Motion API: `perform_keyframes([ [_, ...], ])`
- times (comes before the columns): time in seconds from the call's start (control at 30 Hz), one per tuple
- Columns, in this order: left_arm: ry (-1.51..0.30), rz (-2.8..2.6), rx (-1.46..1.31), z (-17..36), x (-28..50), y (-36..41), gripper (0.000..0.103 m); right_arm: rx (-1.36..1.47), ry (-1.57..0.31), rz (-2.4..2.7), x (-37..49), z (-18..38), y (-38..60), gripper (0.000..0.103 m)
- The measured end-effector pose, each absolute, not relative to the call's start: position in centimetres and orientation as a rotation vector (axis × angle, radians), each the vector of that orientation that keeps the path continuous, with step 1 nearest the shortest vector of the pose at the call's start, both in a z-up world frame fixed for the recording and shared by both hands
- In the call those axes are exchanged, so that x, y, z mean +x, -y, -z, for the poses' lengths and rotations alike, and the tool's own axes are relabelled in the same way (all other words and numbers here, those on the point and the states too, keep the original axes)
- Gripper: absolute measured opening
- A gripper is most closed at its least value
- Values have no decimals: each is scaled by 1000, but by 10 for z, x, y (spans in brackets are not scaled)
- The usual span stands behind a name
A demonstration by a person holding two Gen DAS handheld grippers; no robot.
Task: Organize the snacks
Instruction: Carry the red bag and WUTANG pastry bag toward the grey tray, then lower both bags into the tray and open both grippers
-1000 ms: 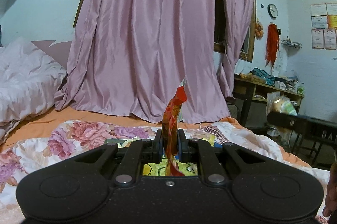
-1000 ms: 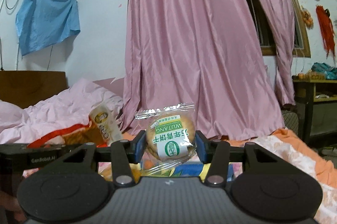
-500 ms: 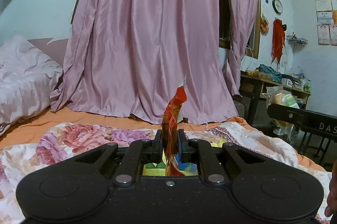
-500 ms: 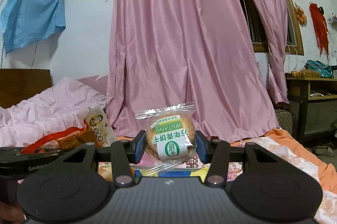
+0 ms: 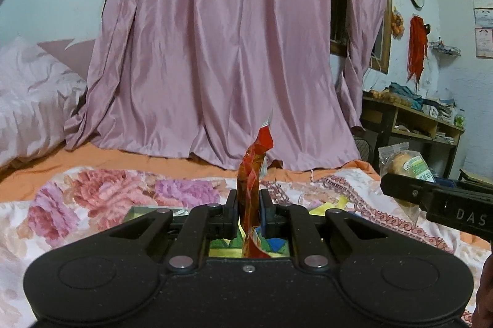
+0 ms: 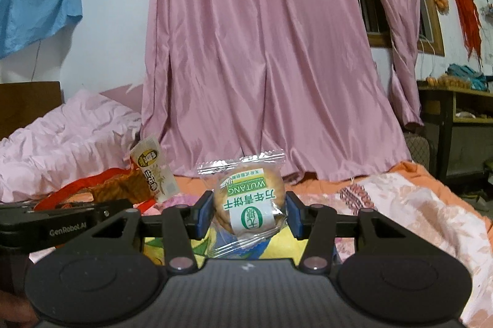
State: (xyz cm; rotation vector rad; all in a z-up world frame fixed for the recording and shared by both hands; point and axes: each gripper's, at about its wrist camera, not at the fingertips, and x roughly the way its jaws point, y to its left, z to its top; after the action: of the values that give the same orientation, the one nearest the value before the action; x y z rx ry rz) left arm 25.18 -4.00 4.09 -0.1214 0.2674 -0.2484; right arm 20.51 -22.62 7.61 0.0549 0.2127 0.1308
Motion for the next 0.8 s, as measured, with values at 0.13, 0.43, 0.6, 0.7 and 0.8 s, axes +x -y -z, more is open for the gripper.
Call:
perform_keyframes([
  [0.13, -302, 254, -133, -25, 266, 46, 14, 72, -252, -120, 217, -62, 229, 53],
  [0.43, -405, 245, -92, 8, 284, 63, 14, 69, -357, -102, 237, -30, 223, 53],
  [0.6, -442, 224, -73, 23, 289, 66, 14, 56, -395, -113, 239, -18, 216, 53],
  [0.7, -446, 220, -70, 26, 289, 66, 14, 54, -399, -115, 239, -16, 216, 53],
  [0.8, -451, 217, -58, 27, 289, 67, 15, 52, -404, -117, 238, -14, 215, 54],
])
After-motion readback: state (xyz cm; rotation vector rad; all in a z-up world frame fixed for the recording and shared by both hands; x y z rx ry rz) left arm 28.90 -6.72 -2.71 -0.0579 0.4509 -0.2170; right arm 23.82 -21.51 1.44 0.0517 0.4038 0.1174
